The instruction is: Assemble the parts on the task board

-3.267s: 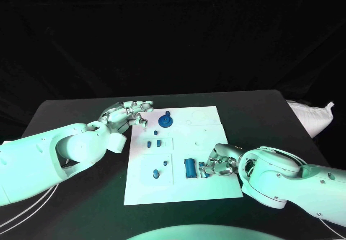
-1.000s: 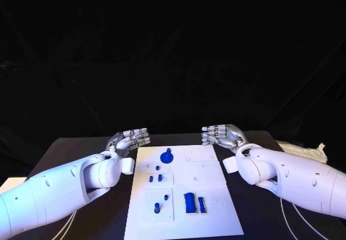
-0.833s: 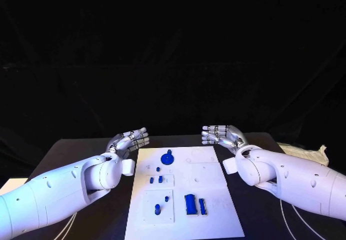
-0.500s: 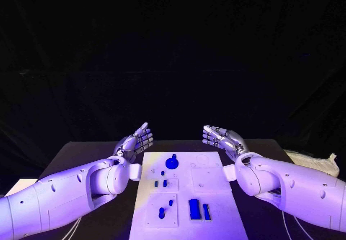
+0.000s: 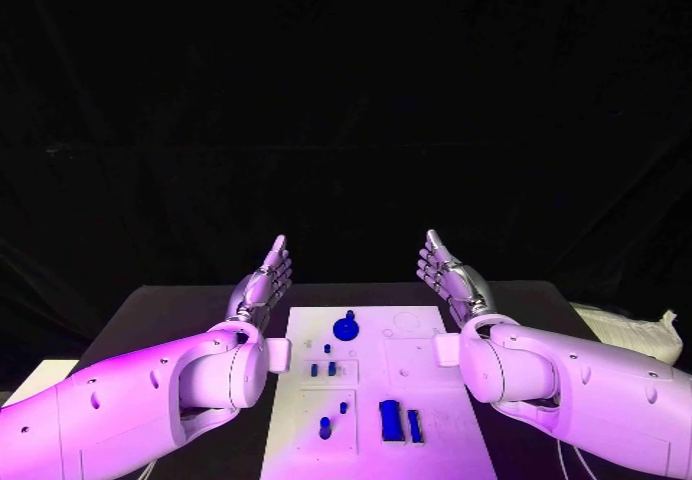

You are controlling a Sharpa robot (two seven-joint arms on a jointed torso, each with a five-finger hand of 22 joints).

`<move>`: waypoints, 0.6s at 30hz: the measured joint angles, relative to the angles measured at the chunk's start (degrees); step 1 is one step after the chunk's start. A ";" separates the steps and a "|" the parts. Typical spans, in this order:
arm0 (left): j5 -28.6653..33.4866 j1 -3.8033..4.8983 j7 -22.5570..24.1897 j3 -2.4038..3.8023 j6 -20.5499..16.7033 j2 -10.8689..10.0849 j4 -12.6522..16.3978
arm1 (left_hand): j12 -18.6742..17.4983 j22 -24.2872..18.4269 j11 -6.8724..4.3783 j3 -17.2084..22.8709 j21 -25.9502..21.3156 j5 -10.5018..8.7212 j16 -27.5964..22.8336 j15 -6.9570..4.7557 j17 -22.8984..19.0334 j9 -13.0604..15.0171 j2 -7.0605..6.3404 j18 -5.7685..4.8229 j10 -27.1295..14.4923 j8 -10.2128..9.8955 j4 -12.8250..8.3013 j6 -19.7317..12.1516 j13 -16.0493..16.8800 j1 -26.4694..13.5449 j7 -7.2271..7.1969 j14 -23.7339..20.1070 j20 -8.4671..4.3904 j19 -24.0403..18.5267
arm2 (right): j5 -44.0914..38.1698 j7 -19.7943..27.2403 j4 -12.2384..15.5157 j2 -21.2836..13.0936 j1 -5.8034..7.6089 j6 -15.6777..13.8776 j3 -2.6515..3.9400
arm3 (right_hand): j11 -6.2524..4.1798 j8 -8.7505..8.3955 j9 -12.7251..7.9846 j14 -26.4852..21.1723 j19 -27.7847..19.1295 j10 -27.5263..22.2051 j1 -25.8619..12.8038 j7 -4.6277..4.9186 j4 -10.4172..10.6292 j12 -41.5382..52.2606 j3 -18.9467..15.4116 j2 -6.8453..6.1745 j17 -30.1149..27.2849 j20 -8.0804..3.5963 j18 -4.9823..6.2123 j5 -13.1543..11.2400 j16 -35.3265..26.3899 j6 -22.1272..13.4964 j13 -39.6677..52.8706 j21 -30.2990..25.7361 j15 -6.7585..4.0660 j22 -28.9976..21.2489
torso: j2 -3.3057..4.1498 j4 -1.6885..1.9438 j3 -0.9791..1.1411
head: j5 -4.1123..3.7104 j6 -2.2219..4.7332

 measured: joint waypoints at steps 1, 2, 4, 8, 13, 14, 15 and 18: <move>-0.25 0.00 0.16 0.00 -0.55 -0.01 0.04 | 0.00 -0.42 -0.09 -0.22 0.00 0.00 0.00 -0.06 -0.01 -0.01 0.02 -0.34 -0.96 0.00 0.09 -0.91 -0.01 -1.19 -0.19 -0.80 -0.61 -0.61 | 0.29 0.19 0.00 -0.01 0.00 -0.35 0.00 | -0.04 0.00 0.00 -0.77 -0.66 -0.74 -1.06 -0.12 0.05 0.00 -0.06 0.00 -0.01 -0.16 -0.04 0.00 0.00 -0.65 0.00 -0.03 -0.03 -0.25 | 0.00 0.00 0.01 | 0.00 0.00; -0.41 -0.01 0.27 0.00 -0.89 -0.01 0.05 | 0.00 -0.61 -0.10 -0.43 0.00 0.00 0.00 -0.10 -0.02 -0.01 0.03 -0.34 -1.40 0.00 -0.01 -1.35 -0.01 -1.79 -0.25 -1.27 -0.91 -0.91 | 0.47 0.31 0.00 -0.01 0.00 -0.56 0.00 | -0.08 0.00 0.00 -1.48 -1.30 -1.39 -2.09 -0.19 0.05 0.00 -0.06 0.00 -0.01 -0.23 -0.60 0.00 0.00 -1.26 0.00 -0.09 -0.05 -0.49 | 0.00 0.00 0.01 | 0.00 0.00; -0.72 -0.01 0.46 0.00 -1.52 -0.02 0.06 | 0.00 -1.30 -0.22 -0.98 0.00 0.00 -0.07 -0.17 -0.02 -0.03 0.05 -1.09 -3.00 0.00 0.05 -2.88 -0.02 -3.78 -0.48 -2.72 -1.84 -1.84 | 0.84 0.55 0.01 -0.01 0.00 -0.99 0.00 | -0.14 0.00 -0.04 -3.16 -2.73 -3.05 -4.39 -0.38 -0.11 0.00 -0.22 0.00 -0.02 -0.54 -0.90 -0.25 0.00 -2.70 0.00 -0.47 -0.08 -1.16 | -0.01 0.00 0.01 | 0.00 0.00; -1.11 -0.01 0.72 0.00 -2.27 -0.03 0.07 | 0.00 -2.33 -0.27 -3.32 0.00 0.00 -0.24 -0.21 -0.02 -0.05 0.08 -1.23 -5.38 0.00 -0.01 -5.03 -0.03 -6.74 -0.65 -4.94 -2.62 -3.45 | 1.31 0.84 0.01 -0.01 0.00 -1.53 0.00 | -0.22 0.00 -0.07 -5.60 -4.83 -5.42 -7.81 -0.58 0.04 0.00 -0.38 0.02 -0.02 -0.70 -0.91 -0.25 0.00 -4.80 0.00 -0.65 -0.10 -3.45 | -0.01 0.00 0.01 | 0.00 0.01; -1.37 -0.02 0.88 0.00 -2.77 -0.03 0.08 | 0.00 -4.71 -0.33 -5.05 0.00 0.00 -0.24 -0.28 -0.02 -0.04 0.09 -1.23 -7.71 0.00 -0.01 -7.17 -0.03 -9.60 -0.75 -7.06 -2.96 -5.00 | 1.61 1.04 0.01 -0.01 0.00 -1.87 0.00 | -0.27 -0.21 -0.07 -8.04 -6.93 -7.76 -11.14 -0.69 0.04 0.00 -0.38 0.01 -0.02 -0.89 -0.89 -0.47 0.00 -6.89 0.01 -0.71 -0.10 -5.07 | -0.01 0.00 0.01 | 0.00 0.01; -1.41 -0.02 0.91 0.00 -2.86 -0.03 0.08 | 0.00 -5.19 -0.32 -5.17 0.00 0.00 -0.24 -0.26 -0.02 -0.04 0.08 -1.24 -8.13 0.00 -0.03 -7.61 -0.03 -10.18 -0.79 -7.45 -3.15 -5.18 | 1.67 1.08 0.02 -0.01 0.00 -1.95 0.00 | -0.26 -0.21 -0.07 -8.47 -7.33 -8.18 -11.79 -0.70 0.04 0.00 -0.38 0.03 -0.02 -0.90 -0.89 -0.47 0.00 -7.28 0.01 -0.71 -0.08 -5.28 | -0.01 0.00 0.01 | 0.00 0.01; -1.44 -0.02 0.92 0.00 -2.93 -0.03 0.08 | 0.00 -5.64 -0.31 -5.21 0.00 0.00 -0.24 -0.24 -0.02 -0.04 0.12 -1.24 -8.55 0.00 0.00 -8.04 -0.03 -10.69 -0.84 -7.86 -3.14 -5.57 | 1.71 1.10 0.02 -0.01 0.00 -2.00 0.00 | -0.27 -0.21 -0.07 -8.94 -7.72 -8.57 -12.38 -0.71 0.04 0.00 -0.38 -0.02 -0.02 -0.89 -0.89 -0.47 0.00 -7.68 0.01 -0.71 -0.09 -5.46 | -0.01 0.00 0.01 | 0.00 0.01; -1.53 -0.02 0.98 0.00 -3.09 -0.03 0.08 | 0.00 -6.63 -0.40 -5.66 0.00 0.00 -0.24 -0.29 -0.02 -0.04 0.11 -1.34 -9.83 0.00 -0.01 -9.16 -0.03 -12.25 -0.82 -8.99 -3.28 -6.27 | 1.82 1.18 0.02 -0.01 0.00 -2.11 0.00 | -0.28 -0.21 -0.07 -10.30 -8.87 -9.94 -14.29 -0.77 -0.11 0.00 -0.53 0.02 -0.01 -0.95 -0.89 -0.47 0.00 -8.83 0.01 -0.71 -0.09 -5.89 | -0.01 0.00 0.00 | 0.00 0.01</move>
